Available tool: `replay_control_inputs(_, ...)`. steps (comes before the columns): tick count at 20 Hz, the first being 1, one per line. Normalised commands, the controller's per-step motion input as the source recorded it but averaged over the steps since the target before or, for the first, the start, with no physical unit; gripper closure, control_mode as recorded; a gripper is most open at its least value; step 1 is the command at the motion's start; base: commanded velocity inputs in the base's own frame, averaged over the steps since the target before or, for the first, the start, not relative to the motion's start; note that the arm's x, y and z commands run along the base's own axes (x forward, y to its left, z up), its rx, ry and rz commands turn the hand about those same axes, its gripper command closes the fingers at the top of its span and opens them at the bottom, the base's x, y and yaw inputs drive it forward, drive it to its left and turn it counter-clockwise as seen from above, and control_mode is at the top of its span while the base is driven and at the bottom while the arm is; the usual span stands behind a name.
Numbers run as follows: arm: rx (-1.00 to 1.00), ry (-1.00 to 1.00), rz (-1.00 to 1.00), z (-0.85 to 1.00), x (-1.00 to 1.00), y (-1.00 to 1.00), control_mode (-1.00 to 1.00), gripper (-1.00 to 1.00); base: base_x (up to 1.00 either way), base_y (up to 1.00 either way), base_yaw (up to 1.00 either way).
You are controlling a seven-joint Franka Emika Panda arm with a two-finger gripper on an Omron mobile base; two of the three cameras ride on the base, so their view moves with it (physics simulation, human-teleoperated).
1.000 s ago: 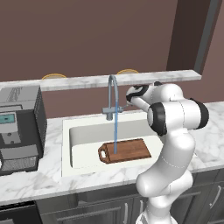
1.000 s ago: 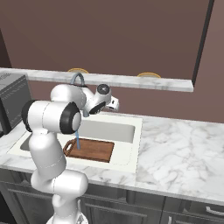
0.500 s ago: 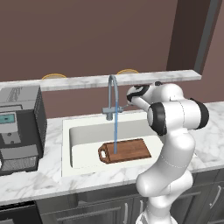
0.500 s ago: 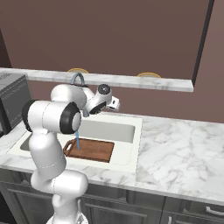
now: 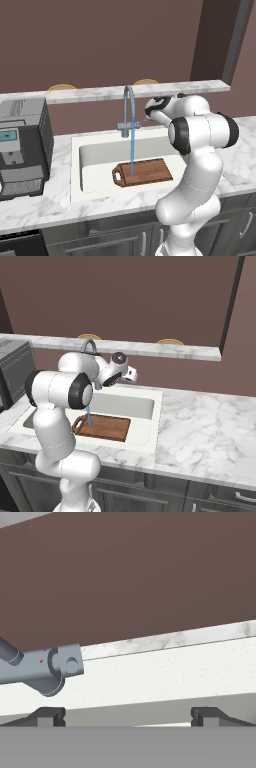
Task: Turn on the sink faucet with hot water and rinse the cutting board for ten seconds, then turn off the faucet. Push the cutting board to reach the water if necessary.
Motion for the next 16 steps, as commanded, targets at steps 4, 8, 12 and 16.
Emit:
replay_control_inputs(4, 0.0, 0.0, 0.0, 0.0, 0.0, 0.0, -1.0, -1.0, 0.0, 0.0, 0.0)
replay_control_inputs(8, 0.0, 0.0, 0.0, 0.0, 0.0, 0.0, -1.0, -1.0, 0.0, 0.0, 0.0)
replay_control_inputs(12, 0.0, 0.0, 0.0, 0.0, 0.0, 0.0, -1.0, -1.0, 0.0, 0.0, 0.0)
replay_control_inputs(16, 0.0, 0.0, 0.0, 0.0, 0.0, 0.0, -1.0, -1.0, 0.0, 0.0, 0.0)
